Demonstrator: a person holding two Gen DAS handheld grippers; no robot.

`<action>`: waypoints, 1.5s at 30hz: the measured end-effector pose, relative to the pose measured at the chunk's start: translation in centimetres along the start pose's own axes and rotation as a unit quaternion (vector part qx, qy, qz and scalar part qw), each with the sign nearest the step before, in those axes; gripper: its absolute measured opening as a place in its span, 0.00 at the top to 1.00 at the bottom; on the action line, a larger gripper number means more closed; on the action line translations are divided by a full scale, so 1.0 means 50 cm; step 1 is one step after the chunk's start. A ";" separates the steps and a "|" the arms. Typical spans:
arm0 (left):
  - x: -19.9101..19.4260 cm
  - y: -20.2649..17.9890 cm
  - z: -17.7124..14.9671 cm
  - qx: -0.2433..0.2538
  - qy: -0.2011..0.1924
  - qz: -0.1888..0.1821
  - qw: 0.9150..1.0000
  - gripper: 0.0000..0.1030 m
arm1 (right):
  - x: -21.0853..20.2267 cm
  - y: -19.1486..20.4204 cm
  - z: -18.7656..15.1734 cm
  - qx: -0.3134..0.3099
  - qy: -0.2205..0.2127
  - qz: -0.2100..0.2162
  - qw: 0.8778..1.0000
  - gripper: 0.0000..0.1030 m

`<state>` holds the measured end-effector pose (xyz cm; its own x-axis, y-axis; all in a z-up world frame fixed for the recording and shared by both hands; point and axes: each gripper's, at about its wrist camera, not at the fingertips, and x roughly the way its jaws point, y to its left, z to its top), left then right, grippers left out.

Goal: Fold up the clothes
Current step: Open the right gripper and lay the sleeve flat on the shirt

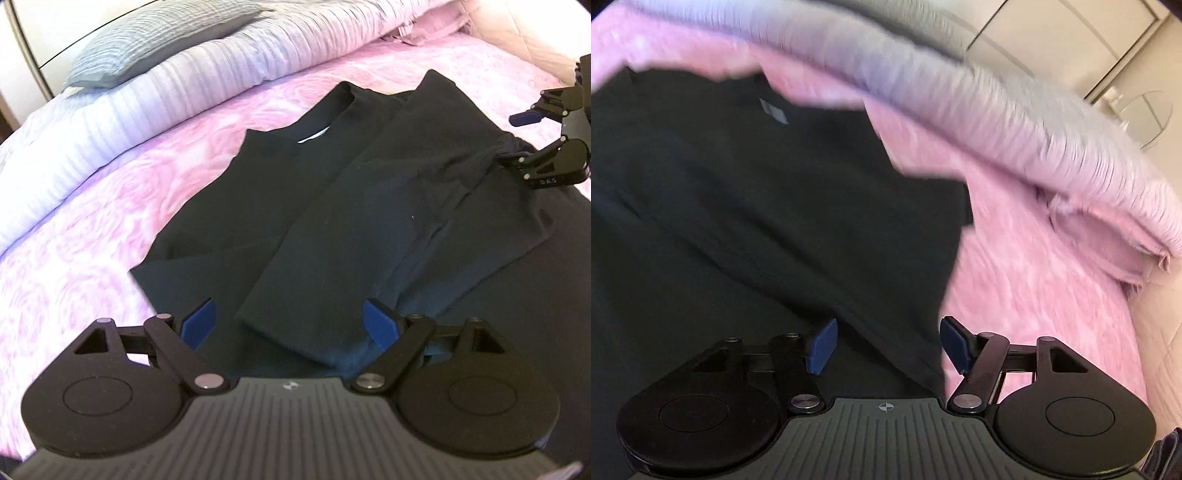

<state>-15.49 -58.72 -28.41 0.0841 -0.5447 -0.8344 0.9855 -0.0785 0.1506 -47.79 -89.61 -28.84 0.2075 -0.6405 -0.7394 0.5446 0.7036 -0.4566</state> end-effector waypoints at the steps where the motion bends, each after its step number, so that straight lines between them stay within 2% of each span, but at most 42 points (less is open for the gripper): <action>1: 0.013 -0.003 0.007 0.002 0.004 -0.001 1.000 0.18 | 0.014 -0.011 -0.010 -0.008 0.002 0.008 1.000 0.36; 3: 0.036 -0.010 0.013 0.004 0.016 -0.003 1.000 0.18 | 0.022 -0.030 -0.032 -0.018 -0.019 0.002 1.000 0.37; 5: 0.057 -0.021 0.020 0.008 0.028 -0.007 1.000 0.18 | 0.035 -0.070 -0.051 0.017 -0.003 -0.014 1.000 0.37; 8: 0.078 -0.042 0.037 0.017 0.038 -0.010 0.999 0.18 | 0.026 -0.136 -0.065 0.106 0.027 0.036 0.993 0.36; 10: 0.078 -0.051 0.043 0.019 0.038 -0.010 0.999 0.18 | -0.011 -0.158 -0.055 0.122 0.011 0.066 0.990 0.37; 13: 0.078 -0.063 0.051 0.022 0.038 -0.008 0.999 0.18 | -0.053 -0.193 -0.028 0.161 -0.044 0.098 0.981 0.37; 15: 0.081 -0.070 0.057 0.028 0.039 -0.004 0.999 0.18 | -0.036 -0.221 -0.005 0.206 -0.055 0.130 0.968 0.37; 16: 0.083 -0.072 0.059 0.030 0.041 -0.002 0.999 0.18 | -0.012 -0.244 0.008 0.247 -0.051 0.161 0.954 0.39; 17: 0.086 -0.075 0.062 0.032 0.042 0.000 0.999 0.18 | 0.014 -0.259 0.017 0.287 -0.043 0.190 0.938 0.41; 19: 0.089 -0.078 0.063 0.031 0.045 0.003 0.999 0.18 | 0.070 -0.300 0.037 0.375 -0.022 0.245 0.894 0.43; 21: 0.093 -0.080 0.063 0.027 0.048 0.006 0.998 0.18 | 0.126 -0.327 0.065 0.427 0.004 0.275 0.862 0.44; 23: 0.100 -0.082 0.063 0.025 0.052 0.008 0.998 0.18 | 0.167 -0.342 0.077 0.461 0.011 0.293 0.838 0.53; 25: 0.106 -0.085 0.063 0.022 0.055 0.009 0.998 0.18 | 0.196 -0.361 0.092 0.472 0.013 0.294 0.831 0.80; 27: 0.110 -0.087 0.062 0.018 0.056 0.010 0.998 0.18 | 0.222 -0.387 0.107 0.482 0.005 0.281 0.830 0.91; 29: 0.114 -0.090 0.060 0.018 0.058 0.008 0.998 0.18 | 0.245 -0.417 0.106 0.484 -0.010 0.246 0.839 0.92; 30: 0.116 -0.091 0.059 0.019 0.058 0.007 0.998 0.18 | 0.251 -0.432 0.106 0.489 -0.012 0.237 0.839 0.92; 32: 0.117 -0.093 0.057 0.019 0.057 0.006 0.998 0.18 | 0.244 -0.453 0.096 0.509 -0.005 0.247 0.824 0.89; 33: 0.118 -0.093 0.056 0.018 0.057 0.005 0.998 0.18 | 0.240 -0.464 0.091 0.519 -0.001 0.253 0.816 0.84; 34: 0.120 -0.093 0.055 0.017 0.059 0.003 0.998 0.18 | 0.239 -0.458 0.086 0.522 0.010 0.260 0.813 0.71; 36: 0.126 -0.094 0.054 0.016 0.061 0.001 0.998 0.18 | 0.239 -0.443 0.076 0.525 0.035 0.273 0.805 0.58; 38: 0.131 -0.094 0.055 0.018 0.061 -0.001 0.998 0.18 | 0.238 -0.428 0.065 0.528 0.059 0.286 0.798 0.58; 41: 0.134 -0.093 0.059 0.021 0.059 -0.002 0.998 0.18 | 0.266 -0.419 0.043 0.566 0.077 0.303 0.763 0.58; 42: 0.133 -0.093 0.059 0.022 0.058 -0.002 0.998 0.18 | 0.276 -0.418 0.037 0.578 0.083 0.312 0.750 0.70; 43: 0.132 -0.093 0.059 0.023 0.057 -0.002 0.998 0.18 | 0.280 -0.422 0.040 0.577 0.085 0.315 0.749 0.94; 44: 0.131 -0.094 0.058 0.024 0.055 -0.002 0.998 0.18 | 0.283 -0.427 0.044 0.574 0.086 0.318 0.750 0.94; 45: 0.130 -0.094 0.057 0.025 0.054 -0.003 0.998 0.18 | 0.285 -0.436 0.057 0.560 0.078 0.314 0.763 0.95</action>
<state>-20.00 -64.27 -33.01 0.0960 -0.4502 -0.8877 0.9777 -0.1248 0.1690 -54.39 -114.95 -27.99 0.6609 -0.1799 -0.7286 0.7490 0.0974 0.6554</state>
